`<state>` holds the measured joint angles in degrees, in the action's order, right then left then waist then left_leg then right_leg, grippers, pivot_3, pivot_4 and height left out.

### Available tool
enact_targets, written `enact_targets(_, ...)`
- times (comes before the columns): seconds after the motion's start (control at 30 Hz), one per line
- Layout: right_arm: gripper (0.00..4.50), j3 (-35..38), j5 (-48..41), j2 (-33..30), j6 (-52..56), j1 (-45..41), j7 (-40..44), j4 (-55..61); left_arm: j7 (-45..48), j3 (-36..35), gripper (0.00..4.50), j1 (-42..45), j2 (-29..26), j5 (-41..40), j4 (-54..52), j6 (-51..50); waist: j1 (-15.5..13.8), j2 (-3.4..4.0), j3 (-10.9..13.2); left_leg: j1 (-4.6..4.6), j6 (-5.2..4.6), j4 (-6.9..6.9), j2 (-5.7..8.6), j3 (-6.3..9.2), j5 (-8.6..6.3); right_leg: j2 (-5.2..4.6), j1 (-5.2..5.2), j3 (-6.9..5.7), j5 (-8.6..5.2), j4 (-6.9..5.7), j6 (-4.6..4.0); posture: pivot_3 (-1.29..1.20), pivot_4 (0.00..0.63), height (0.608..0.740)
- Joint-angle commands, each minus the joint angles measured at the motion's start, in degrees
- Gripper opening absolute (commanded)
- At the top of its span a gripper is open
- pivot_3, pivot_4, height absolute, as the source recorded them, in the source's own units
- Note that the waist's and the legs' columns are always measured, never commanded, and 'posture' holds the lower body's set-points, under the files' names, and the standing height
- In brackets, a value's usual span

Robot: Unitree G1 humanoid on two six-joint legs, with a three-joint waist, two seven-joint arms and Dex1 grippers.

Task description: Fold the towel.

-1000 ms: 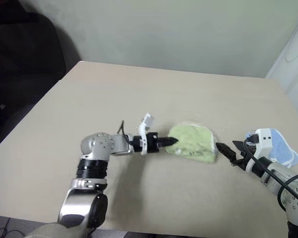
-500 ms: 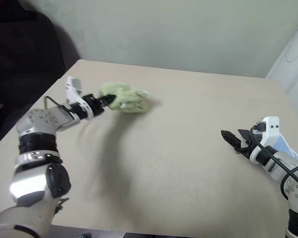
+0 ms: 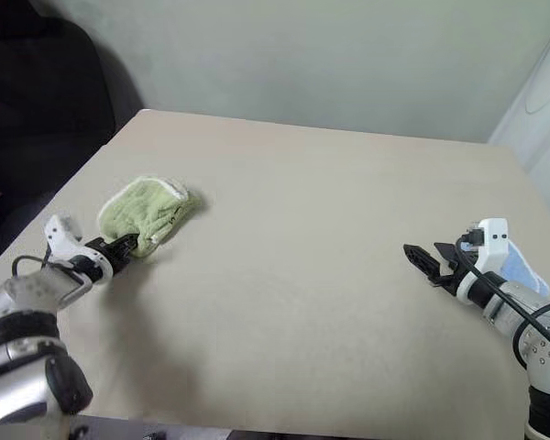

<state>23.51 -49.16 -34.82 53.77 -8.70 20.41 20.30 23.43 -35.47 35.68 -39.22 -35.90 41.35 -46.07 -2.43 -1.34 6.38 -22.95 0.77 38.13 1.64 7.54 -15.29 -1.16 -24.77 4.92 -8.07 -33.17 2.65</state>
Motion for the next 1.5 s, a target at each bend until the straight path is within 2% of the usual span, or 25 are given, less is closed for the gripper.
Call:
enact_targets(0.03, 4.5, -0.29, 0.44, -0.56, -1.52, -1.54, 1.44, -0.17, -3.7, -3.53, 0.02, -3.73, 1.36, -2.63, -7.44, -2.9, 0.14, 0.03, 0.0, 0.05, 0.04, -0.01, 0.07, 0.0, -0.02, -0.01, 0.0, 0.02, 0.02, 0.0, -0.04, 0.0, 0.15, 0.74)
enact_targets(0.17, 4.5, -1.84, 1.25, -0.5, -1.84, -2.96, 2.33, -1.51, -5.89, -4.71, 0.02, -5.64, 2.82, -3.86, -10.99, -3.89, 0.31, 0.02, -0.01, 0.07, 0.16, -0.05, 0.09, -0.02, -0.1, -0.07, -0.02, 0.07, 0.02, -0.01, -0.04, 0.0, 0.15, 0.74)
enact_targets(0.2, 4.5, -2.29, 1.49, -0.47, -2.0, -3.33, 2.63, -1.9, -6.18, -4.79, 0.28, -5.83, 2.98, -4.07, -11.62, -4.05, 0.33, 0.03, -0.01, 0.07, 0.15, -0.05, 0.08, -0.01, -0.1, -0.06, -0.02, 0.07, 0.02, -0.01, -0.04, 0.0, 0.15, 0.74)
enact_targets(0.4, 4.5, -4.38, 2.38, 0.47, -2.6, -4.69, 3.49, -2.89, -6.97, -7.58, 2.17, -6.28, 4.32, -7.96, -15.74, -4.71, 0.26, 0.03, -0.01, 0.07, 0.13, -0.05, 0.07, 0.03, -0.06, -0.06, -0.03, 0.06, 0.04, -0.02, -0.06, 0.0, 0.15, 0.74)
enact_targets(0.6, 4.5, -5.17, 2.15, 1.75, -2.63, -4.07, 3.2, -1.95, -7.15, -8.69, 4.46, -7.29, 4.13, -10.14, -18.07, -4.7, 0.21, 0.03, -0.01, 0.07, 0.16, -0.05, 0.07, 0.07, -0.05, -0.06, -0.02, 0.05, 0.07, -0.02, -0.12, 0.0, 0.15, 0.74)
enact_targets(0.83, 4.5, -5.19, 1.95, 2.85, -2.7, -3.03, 2.72, -0.23, -4.92, -9.77, 4.49, -15.2, 1.42, -10.61, -24.93, -4.19, 0.42, 0.03, -0.01, 0.08, 0.18, -0.06, 0.04, 0.07, -0.06, -0.03, -0.04, 0.05, 0.07, -0.02, -0.13, 0.0, 0.15, 0.74)
enact_targets(0.93, 4.5, -5.1, 3.6, 1.55, -3.56, -1.46, 3.19, 0.77, 2.09, -9.78, 4.49, -21.18, -1.43, -9.67, -31.77, 0.54, 0.51, -0.01, -0.02, 0.07, 0.25, -0.09, -0.02, 0.09, -0.11, 0.0, -0.07, 0.07, 0.03, -0.02, -0.21, 0.0, 0.15, 0.74)
enact_targets(1.03, 4.5, -5.19, 5.42, -0.2, -5.29, 0.08, 4.35, 2.3, 10.31, -8.55, 4.49, -25.62, -5.0, -9.4, -37.72, 3.81, 0.39, -0.13, -0.06, 0.03, 0.91, -0.07, -0.1, 0.17, -0.55, 0.06, -0.11, 0.07, -0.04, -0.02, -0.35, 0.0, 0.15, 0.74)
enact_targets(1.23, 4.5, -5.9, 13.02, -5.05, -16.69, 3.56, 12.0, 2.29, 18.99, 4.01, 4.49, -28.87, -7.48, -1.74, -46.78, 12.99, -0.44, 0.27, -0.17, 0.04, 0.8, -0.05, 0.05, 0.44, -0.61, -0.03, -0.23, 0.09, -0.33, -0.03, -0.88, 0.0, 0.15, 0.74)
enact_targets(1.5, 4.5, -7.59, 15.07, -5.28, -19.49, 2.32, 16.67, -1.38, 19.88, 17.15, 4.49, -27.37, -0.87, 4.39, -51.19, 19.82, 0.52, 0.09, -0.31, -0.13, 0.9, -0.08, -0.05, 0.41, -0.64, -0.06, -0.29, 0.0, -0.33, -0.24, -0.86, 0.0, 0.15, 0.74)
